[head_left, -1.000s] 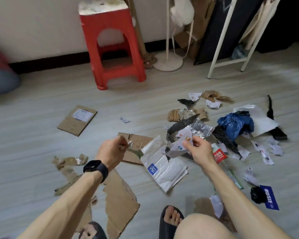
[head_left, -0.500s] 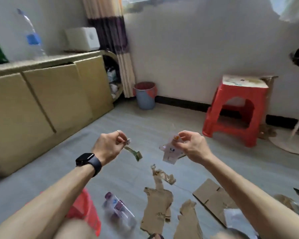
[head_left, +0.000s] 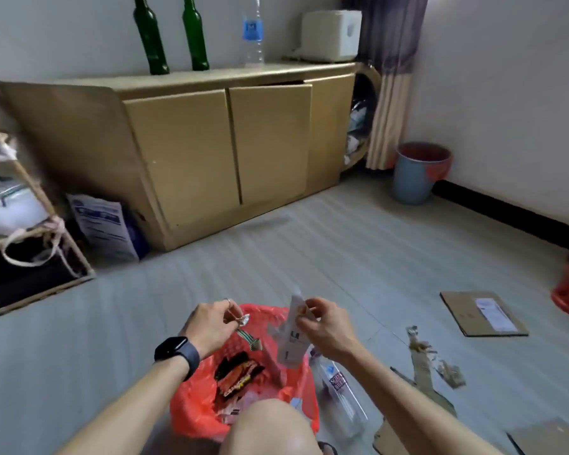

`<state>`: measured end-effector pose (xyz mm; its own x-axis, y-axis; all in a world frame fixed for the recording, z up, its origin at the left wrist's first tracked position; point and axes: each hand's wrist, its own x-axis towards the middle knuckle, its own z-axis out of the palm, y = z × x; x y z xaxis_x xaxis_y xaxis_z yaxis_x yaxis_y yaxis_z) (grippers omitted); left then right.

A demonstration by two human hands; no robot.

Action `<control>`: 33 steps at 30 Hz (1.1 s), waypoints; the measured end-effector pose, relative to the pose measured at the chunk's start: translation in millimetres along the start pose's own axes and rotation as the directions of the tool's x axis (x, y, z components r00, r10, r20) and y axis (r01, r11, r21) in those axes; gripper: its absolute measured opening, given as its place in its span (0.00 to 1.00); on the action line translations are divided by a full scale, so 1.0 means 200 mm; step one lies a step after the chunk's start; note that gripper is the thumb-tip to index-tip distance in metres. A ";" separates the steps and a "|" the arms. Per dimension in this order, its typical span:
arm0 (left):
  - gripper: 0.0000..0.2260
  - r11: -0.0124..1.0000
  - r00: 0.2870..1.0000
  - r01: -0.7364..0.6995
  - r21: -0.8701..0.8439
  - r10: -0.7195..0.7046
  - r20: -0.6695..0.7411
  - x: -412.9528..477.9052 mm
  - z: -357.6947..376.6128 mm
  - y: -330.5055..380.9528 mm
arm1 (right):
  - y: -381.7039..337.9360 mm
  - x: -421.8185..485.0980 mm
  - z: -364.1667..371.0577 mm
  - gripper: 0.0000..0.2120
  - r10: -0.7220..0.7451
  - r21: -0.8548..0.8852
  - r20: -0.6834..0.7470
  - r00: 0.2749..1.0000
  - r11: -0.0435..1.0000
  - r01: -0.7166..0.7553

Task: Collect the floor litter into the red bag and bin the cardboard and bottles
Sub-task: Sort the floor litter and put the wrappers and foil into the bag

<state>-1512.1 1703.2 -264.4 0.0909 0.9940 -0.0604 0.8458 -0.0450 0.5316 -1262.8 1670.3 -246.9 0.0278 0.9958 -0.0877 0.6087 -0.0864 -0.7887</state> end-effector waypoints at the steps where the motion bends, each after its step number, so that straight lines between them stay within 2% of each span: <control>1: 0.04 1.000 1.000 0.024 -0.005 -0.024 0.013 0.00 0.04 -0.05 | 0.02 0.02 0.09 0.05 0.011 -0.003 0.025 1.000 1.000 -0.011; 6: 0.06 0.990 0.988 0.135 -0.038 -0.132 0.078 0.02 0.28 -0.26 | 0.17 0.07 0.38 0.05 0.081 -0.108 0.136 0.987 0.992 -0.066; 10: 0.06 0.987 0.968 0.160 -0.007 -0.155 0.196 0.00 0.42 -0.27 | 0.26 0.06 0.44 0.18 0.057 -0.213 0.260 0.964 0.977 0.000; 12: 0.12 0.991 0.945 0.127 0.037 -0.132 0.299 0.00 0.47 -0.28 | 0.27 0.05 0.45 0.22 0.025 -0.245 0.247 0.969 0.969 0.037; 15: 0.19 0.988 0.920 0.087 0.126 -0.128 0.372 0.02 0.47 -0.28 | 0.28 0.05 0.41 0.20 0.014 -0.239 0.220 0.975 0.970 0.040; 18: 0.14 0.983 0.924 0.044 0.180 -0.109 0.366 0.06 0.39 -0.21 | 0.31 0.04 0.31 0.18 0.014 -0.266 0.202 0.979 0.963 0.041; 20: 0.11 0.987 0.931 0.023 0.158 -0.079 0.356 0.09 0.33 -0.14 | 0.31 0.03 0.20 0.17 0.022 -0.284 0.184 0.983 0.958 0.032; 26: 0.11 0.959 0.903 -0.255 0.121 0.191 0.384 0.18 0.22 0.45 | 0.34 -0.13 -0.36 0.14 0.019 -0.405 0.082 0.996 0.914 0.016; 30: 0.11 0.871 0.824 -0.476 0.122 0.392 0.409 0.14 0.24 0.98 | 0.41 -0.34 -0.83 0.14 0.053 -0.470 -0.065 0.996 0.879 -0.078; 33: 0.11 0.781 0.732 -0.614 0.110 0.512 0.449 0.06 0.32 1.34 | 0.48 -0.55 -1.15 0.12 0.101 -0.427 -0.217 0.971 0.885 -0.188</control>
<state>-1250.2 1697.4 -176.7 0.7357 0.6602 -0.1512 0.6632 -0.6567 0.3591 -1025.4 1559.9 -174.1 0.2604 0.9649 -0.0332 0.8718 -0.2498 -0.4214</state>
